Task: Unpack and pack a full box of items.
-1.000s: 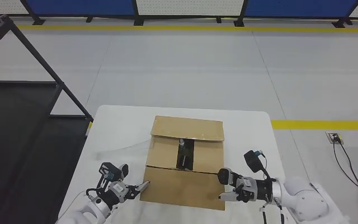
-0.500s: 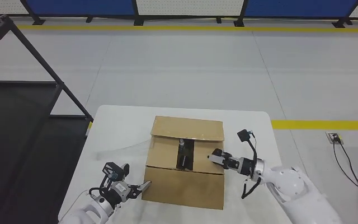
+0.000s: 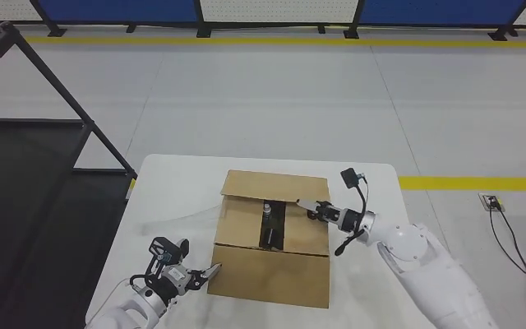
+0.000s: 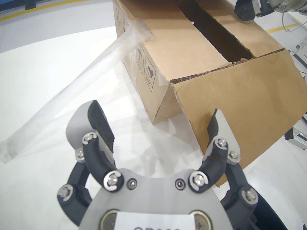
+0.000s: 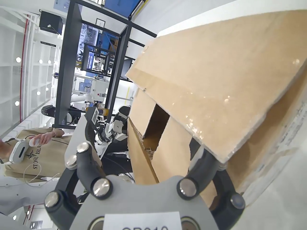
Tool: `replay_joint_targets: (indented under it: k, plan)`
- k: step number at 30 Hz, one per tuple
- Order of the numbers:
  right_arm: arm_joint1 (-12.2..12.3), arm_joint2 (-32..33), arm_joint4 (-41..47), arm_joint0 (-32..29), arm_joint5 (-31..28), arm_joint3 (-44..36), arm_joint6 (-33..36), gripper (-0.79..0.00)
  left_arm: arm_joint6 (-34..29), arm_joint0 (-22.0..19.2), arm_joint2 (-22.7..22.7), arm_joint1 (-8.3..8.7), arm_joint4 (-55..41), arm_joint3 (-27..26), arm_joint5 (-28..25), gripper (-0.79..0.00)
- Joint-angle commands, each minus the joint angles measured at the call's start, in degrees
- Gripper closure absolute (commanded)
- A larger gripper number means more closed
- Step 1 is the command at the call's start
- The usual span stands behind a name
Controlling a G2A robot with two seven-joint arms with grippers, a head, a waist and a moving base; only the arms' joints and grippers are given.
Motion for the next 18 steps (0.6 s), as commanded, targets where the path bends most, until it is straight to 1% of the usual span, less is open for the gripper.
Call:
replay_joint_targets:
  k: [1,7,10,18]
  plan:
    - [-0.2,0.1,-0.2,0.4,-0.4,0.0,-1.4,-0.785,0.0,-0.1,0.1,0.01,-0.1,0.0,0.0,-0.785]
    - [-1.0,-0.2,-2.8,2.9,1.1,0.2,-5.0,-0.785,-0.1,-0.6,0.7,0.04,0.1,0.2,0.1,-0.785]
    - [-1.4,-0.6,-3.7,4.8,0.1,2.1,-4.1,-0.785,-0.3,-0.8,0.8,0.04,-0.2,0.3,0.6,-0.785]
    - [-1.4,-0.6,-3.7,4.8,0.1,2.1,-4.1,-0.785,-0.3,-0.8,0.8,0.04,-0.2,0.3,0.6,-0.785]
